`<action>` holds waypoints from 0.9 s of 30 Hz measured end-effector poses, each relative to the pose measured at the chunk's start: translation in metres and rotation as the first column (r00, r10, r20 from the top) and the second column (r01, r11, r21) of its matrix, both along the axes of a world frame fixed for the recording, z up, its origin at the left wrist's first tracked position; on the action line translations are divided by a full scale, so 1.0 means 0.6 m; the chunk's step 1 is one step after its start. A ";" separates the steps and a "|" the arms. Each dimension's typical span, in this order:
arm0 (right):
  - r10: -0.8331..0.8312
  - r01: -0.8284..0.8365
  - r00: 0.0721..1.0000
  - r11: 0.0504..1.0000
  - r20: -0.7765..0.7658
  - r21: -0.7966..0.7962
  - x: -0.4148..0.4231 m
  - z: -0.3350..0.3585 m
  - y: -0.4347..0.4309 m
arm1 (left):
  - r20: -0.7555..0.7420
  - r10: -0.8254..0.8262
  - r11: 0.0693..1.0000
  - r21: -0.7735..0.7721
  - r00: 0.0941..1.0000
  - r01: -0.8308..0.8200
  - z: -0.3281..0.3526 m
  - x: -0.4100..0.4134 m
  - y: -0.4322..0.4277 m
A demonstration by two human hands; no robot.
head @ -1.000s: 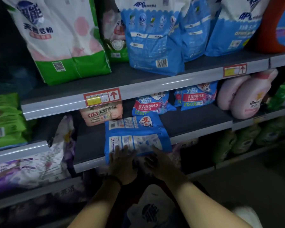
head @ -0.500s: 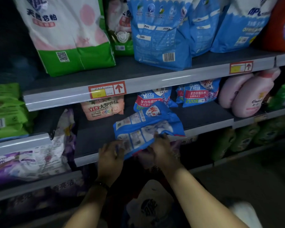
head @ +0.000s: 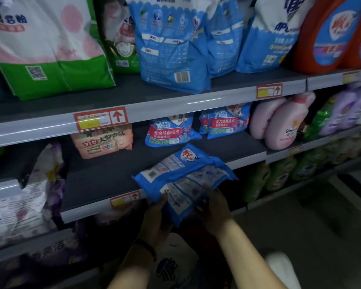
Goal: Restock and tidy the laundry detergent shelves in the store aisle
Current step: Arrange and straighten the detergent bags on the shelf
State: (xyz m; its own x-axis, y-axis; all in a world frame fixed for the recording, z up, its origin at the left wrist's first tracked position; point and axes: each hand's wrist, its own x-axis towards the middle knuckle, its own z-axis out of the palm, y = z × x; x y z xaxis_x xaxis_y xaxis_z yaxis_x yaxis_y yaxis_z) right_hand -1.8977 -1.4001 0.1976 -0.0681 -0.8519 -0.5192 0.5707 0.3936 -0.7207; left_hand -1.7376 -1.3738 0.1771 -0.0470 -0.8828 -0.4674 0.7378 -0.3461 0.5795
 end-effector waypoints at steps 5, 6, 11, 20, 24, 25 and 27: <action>0.073 -0.056 0.992 0.987 0.106 -0.150 -0.009 -0.042 0.025 | 0.212 -0.126 0.992 0.034 0.969 0.121 -0.028 -0.040 0.005; 0.080 -0.066 0.994 0.985 0.079 -0.161 -0.016 -0.045 0.023 | 0.250 -0.180 0.984 0.058 0.951 0.171 -0.024 -0.042 0.006; 0.134 -0.130 0.991 0.983 0.021 -0.133 -0.047 -0.039 0.002 | 0.291 -0.188 0.977 0.150 0.938 0.150 -0.009 -0.030 -0.018; 0.271 -0.302 0.927 0.949 -0.262 -0.088 -0.185 0.015 -0.037 | 0.049 0.038 0.996 0.073 0.998 -0.041 0.004 -0.030 -0.040; 0.308 -0.354 0.886 0.932 -0.347 -0.076 -0.242 -0.009 -0.061 | 0.300 -0.106 0.993 0.084 0.948 0.085 -0.015 -0.048 -0.049; 0.310 -0.367 0.870 0.927 -0.384 -0.083 -0.257 -0.017 -0.069 | 0.346 -0.146 0.989 0.085 0.927 0.124 -0.013 -0.054 -0.053; 0.305 -0.400 0.820 0.910 -0.485 -0.105 -0.279 -0.025 -0.085 | 0.423 -0.215 0.976 0.060 0.880 0.210 -0.007 -0.065 -0.063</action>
State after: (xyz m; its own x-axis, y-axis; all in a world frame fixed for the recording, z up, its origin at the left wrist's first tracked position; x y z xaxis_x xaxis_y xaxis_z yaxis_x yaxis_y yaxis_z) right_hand -2.0649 -1.4514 0.1829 0.0727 -0.9416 -0.3289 0.0153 0.3307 -0.9436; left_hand -1.7765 -1.4114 0.1729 -0.0280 -0.8683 -0.4953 0.3304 -0.4757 0.8152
